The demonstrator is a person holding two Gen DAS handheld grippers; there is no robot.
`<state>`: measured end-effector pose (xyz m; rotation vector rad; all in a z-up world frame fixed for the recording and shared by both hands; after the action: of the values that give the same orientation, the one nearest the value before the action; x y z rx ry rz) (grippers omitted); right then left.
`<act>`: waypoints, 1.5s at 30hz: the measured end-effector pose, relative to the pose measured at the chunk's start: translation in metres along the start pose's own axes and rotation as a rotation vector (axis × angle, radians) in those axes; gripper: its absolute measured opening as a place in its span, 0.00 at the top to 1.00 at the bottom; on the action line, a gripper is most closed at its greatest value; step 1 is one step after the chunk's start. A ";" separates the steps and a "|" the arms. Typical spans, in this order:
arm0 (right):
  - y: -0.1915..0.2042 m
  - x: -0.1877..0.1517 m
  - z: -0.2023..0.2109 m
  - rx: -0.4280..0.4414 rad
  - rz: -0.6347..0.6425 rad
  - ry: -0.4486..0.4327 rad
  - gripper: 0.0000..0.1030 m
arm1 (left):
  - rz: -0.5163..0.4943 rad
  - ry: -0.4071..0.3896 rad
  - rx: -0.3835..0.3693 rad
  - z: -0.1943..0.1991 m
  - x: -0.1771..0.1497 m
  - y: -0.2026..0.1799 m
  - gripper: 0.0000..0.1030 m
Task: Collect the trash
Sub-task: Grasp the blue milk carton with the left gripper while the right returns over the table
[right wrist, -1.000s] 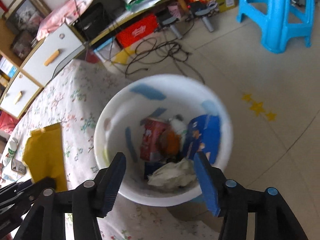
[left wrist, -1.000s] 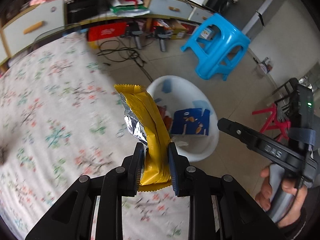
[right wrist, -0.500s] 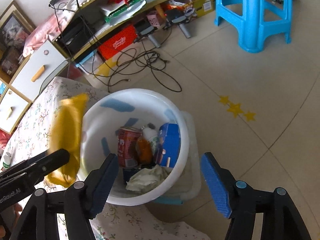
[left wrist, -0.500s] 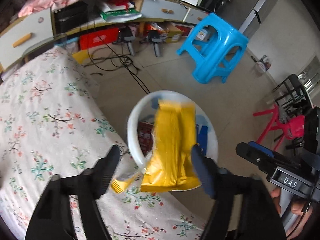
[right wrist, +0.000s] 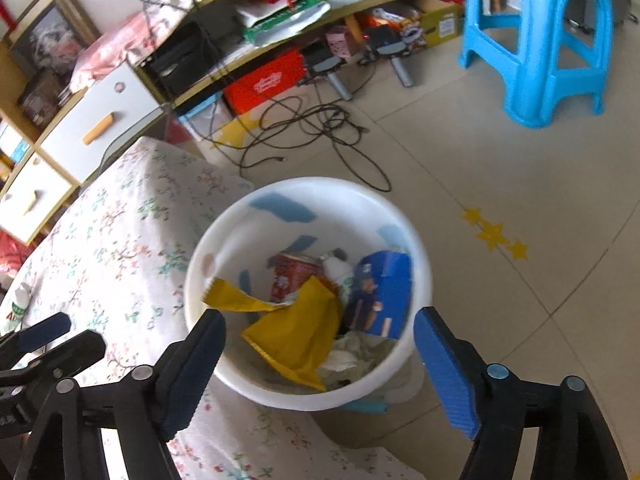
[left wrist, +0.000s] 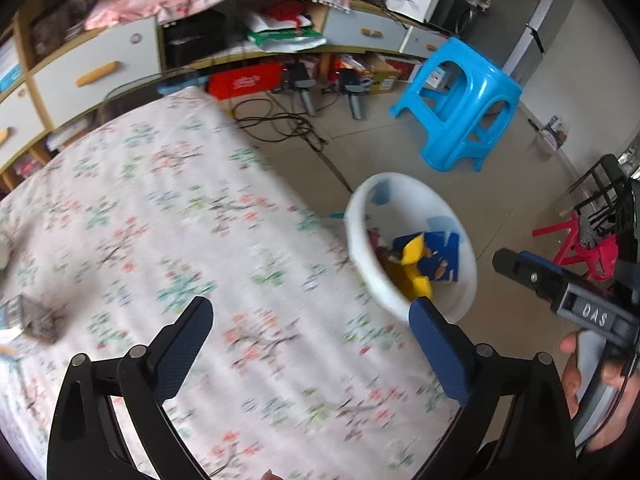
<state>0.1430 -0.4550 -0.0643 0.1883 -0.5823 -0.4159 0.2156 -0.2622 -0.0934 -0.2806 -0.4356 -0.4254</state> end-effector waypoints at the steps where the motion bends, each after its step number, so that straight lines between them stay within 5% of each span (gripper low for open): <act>1: 0.004 -0.001 -0.001 0.003 0.008 0.002 0.19 | 0.004 -0.002 0.011 0.004 -0.004 0.007 0.01; 17: 0.108 -0.023 -0.036 0.055 0.158 0.054 0.14 | 0.155 -0.009 0.237 0.051 -0.055 0.162 0.00; 25: 0.142 -0.032 -0.058 0.062 0.201 0.088 0.14 | -0.034 0.047 0.328 0.049 -0.028 0.220 0.00; 30: 0.145 -0.031 -0.068 0.052 0.205 0.099 0.14 | -0.118 0.106 0.323 0.026 -0.023 0.241 0.00; 35: 0.144 -0.030 -0.075 0.041 0.210 0.110 0.14 | -0.053 0.246 0.224 -0.001 -0.048 0.252 0.01; 41: 0.156 -0.030 -0.083 0.056 0.212 0.128 0.14 | 0.013 0.260 0.200 0.000 -0.074 0.255 0.24; 45: 0.176 -0.031 -0.087 0.080 0.224 0.133 0.14 | 0.135 0.216 0.153 0.020 -0.088 0.257 0.55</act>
<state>0.2268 -0.2778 -0.1007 0.2224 -0.4833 -0.1616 0.2524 -0.0011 -0.1606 -0.1130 -0.2342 -0.2848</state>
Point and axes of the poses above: each gripper's, at about its wrist camera, not at the fingertips, and z roughly against the way its jaws point, y to its left, x to its top, the point moved 9 cm from there along -z, roughly the way its jaws point, and after that the axes turned 2 degrees about x, right-handed, at the moved point
